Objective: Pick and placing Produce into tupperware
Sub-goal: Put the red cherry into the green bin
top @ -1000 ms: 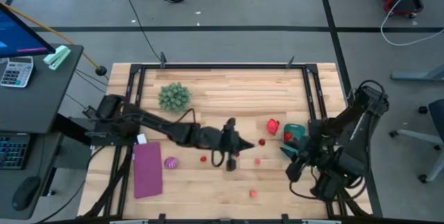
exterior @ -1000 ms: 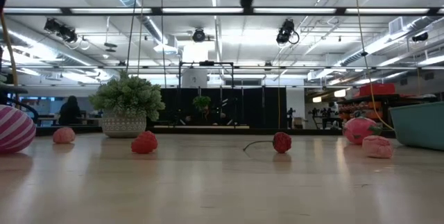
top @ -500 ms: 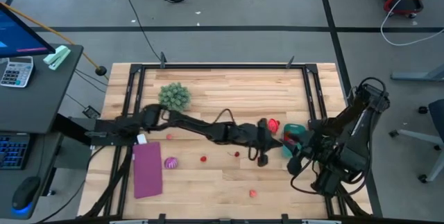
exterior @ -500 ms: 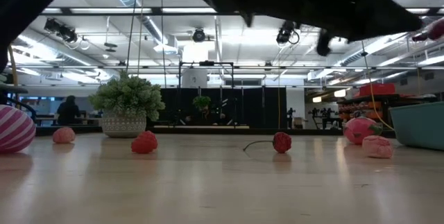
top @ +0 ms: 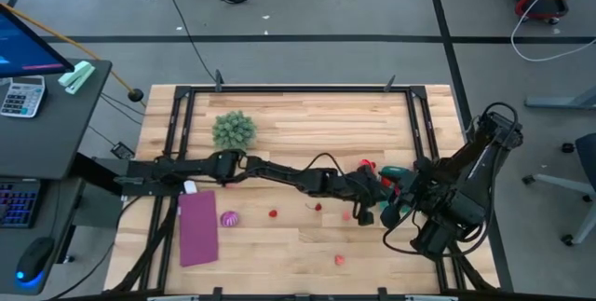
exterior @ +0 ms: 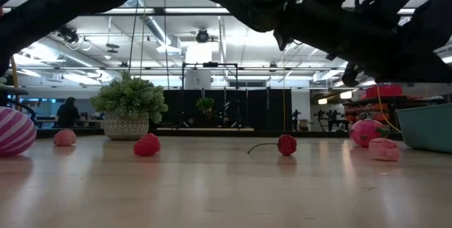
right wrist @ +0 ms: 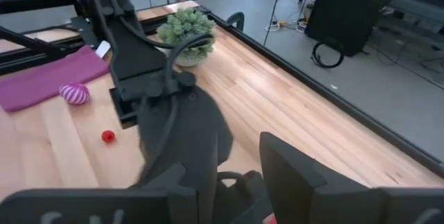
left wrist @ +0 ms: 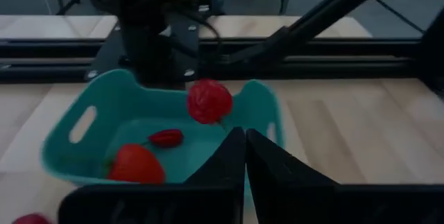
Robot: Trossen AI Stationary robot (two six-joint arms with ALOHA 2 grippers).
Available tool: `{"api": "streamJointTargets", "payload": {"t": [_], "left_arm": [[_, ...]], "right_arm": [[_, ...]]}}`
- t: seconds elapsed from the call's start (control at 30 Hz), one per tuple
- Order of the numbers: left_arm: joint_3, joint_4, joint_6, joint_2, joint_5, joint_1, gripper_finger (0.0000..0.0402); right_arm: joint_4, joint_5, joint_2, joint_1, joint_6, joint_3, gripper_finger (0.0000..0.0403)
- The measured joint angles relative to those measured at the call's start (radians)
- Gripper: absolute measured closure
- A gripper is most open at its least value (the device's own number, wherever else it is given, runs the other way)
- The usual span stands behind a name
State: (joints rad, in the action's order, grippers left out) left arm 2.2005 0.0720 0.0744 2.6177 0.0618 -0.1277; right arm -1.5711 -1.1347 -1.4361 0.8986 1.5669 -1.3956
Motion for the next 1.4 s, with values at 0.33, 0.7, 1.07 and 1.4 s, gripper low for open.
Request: {"api": "streamJointTargets", "payload": {"t": [0.33, 0.7, 1.07, 1.4], "left_arm": [[0.0, -0.032, -0.002, 0.0, 0.0, 0.014, 0.0354], [-0.001, -0.111, -0.02, -0.021, 0.0, 0.027, 0.0279], [0.001, -0.531, -0.138, -0.185, 0.03, 0.065, 0.0286], [0.0, -1.13, -0.211, -0.403, 0.315, 0.102, 0.0289]], "right_arm": [[0.002, 0.003, 0.0, 0.0, 0.002, 0.0, 0.0286], [0.043, 0.047, -0.001, 0.001, 0.002, 0.0, 0.0286], [0.169, 0.076, -0.013, 0.011, 0.0, 0.022, 0.0286], [0.41, 0.149, -0.013, -0.018, -0.15, 0.202, 0.0286]]}}
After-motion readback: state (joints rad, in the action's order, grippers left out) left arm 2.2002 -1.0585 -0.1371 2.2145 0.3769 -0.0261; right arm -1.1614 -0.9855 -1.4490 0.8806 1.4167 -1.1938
